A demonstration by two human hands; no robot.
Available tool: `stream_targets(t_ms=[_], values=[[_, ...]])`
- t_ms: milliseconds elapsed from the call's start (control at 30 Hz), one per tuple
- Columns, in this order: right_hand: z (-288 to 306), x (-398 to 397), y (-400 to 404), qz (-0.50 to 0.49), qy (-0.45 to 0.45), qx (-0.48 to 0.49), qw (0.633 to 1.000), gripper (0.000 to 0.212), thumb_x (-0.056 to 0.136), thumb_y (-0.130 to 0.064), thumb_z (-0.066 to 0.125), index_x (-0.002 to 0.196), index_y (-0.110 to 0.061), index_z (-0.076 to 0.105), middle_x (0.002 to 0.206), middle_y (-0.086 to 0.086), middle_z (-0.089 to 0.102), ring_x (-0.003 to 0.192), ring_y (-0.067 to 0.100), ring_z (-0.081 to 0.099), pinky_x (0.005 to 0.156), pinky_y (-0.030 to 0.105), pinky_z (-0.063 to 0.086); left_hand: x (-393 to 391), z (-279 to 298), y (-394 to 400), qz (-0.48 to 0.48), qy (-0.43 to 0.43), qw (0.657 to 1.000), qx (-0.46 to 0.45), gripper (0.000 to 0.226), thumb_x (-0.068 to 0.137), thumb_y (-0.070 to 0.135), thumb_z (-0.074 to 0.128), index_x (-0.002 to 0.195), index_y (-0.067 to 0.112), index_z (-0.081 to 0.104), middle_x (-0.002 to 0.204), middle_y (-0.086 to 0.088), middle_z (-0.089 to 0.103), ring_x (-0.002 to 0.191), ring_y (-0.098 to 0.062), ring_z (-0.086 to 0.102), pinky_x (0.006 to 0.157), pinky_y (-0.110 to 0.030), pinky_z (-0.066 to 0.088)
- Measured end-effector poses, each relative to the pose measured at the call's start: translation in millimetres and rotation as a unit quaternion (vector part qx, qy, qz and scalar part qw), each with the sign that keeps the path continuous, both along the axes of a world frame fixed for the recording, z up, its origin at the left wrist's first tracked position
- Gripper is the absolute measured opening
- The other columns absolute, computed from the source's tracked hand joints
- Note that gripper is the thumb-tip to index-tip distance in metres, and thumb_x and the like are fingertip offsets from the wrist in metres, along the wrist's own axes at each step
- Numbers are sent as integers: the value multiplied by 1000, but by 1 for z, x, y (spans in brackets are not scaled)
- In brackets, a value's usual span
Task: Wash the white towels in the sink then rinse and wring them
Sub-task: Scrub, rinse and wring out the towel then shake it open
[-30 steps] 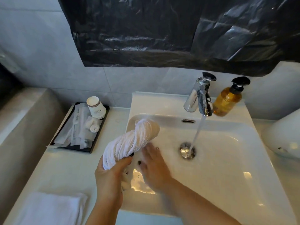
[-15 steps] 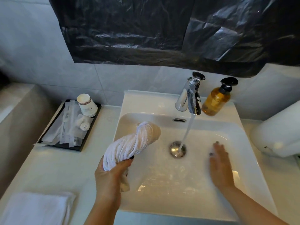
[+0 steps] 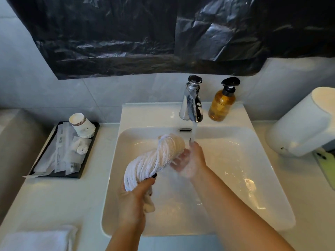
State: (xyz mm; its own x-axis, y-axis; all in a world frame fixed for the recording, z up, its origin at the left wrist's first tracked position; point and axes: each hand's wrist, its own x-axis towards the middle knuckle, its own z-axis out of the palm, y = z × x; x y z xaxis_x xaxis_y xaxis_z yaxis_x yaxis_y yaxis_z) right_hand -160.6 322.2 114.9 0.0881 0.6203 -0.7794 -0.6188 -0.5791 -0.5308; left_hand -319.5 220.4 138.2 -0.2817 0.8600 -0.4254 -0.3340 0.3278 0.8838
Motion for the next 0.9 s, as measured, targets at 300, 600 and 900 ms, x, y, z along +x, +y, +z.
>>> stream_targets(t_ms=[300, 600, 900], values=[[38, 21, 24, 29, 82, 178, 980, 30, 93, -11, 43, 72, 0, 61, 71, 17, 56, 61, 24, 58, 63, 31, 51, 10, 5, 7, -212, 169, 962, 2, 67, 50, 56, 75, 107, 22, 64, 82, -11, 73, 61, -25, 67, 50, -34, 49], [38, 38, 33, 54, -183, 86, 978, 32, 79, -36, 68, 95, -8, 69, 84, 13, 66, 74, 25, 62, 64, 24, 50, 65, 7, 80, -322, 103, 941, -31, 53, 88, 64, 57, 118, 20, 65, 110, -8, 72, 99, -16, 69, 90, -35, 53], [5, 75, 3, 120, -265, 137, 947, 98, 62, -72, 58, 148, -32, 35, 148, 2, 45, 134, 27, 45, 111, 50, 35, 117, 7, 127, -299, 60, 949, -82, 22, 100, 25, 54, 103, 8, 68, 90, -10, 70, 80, -22, 65, 66, -27, 49]])
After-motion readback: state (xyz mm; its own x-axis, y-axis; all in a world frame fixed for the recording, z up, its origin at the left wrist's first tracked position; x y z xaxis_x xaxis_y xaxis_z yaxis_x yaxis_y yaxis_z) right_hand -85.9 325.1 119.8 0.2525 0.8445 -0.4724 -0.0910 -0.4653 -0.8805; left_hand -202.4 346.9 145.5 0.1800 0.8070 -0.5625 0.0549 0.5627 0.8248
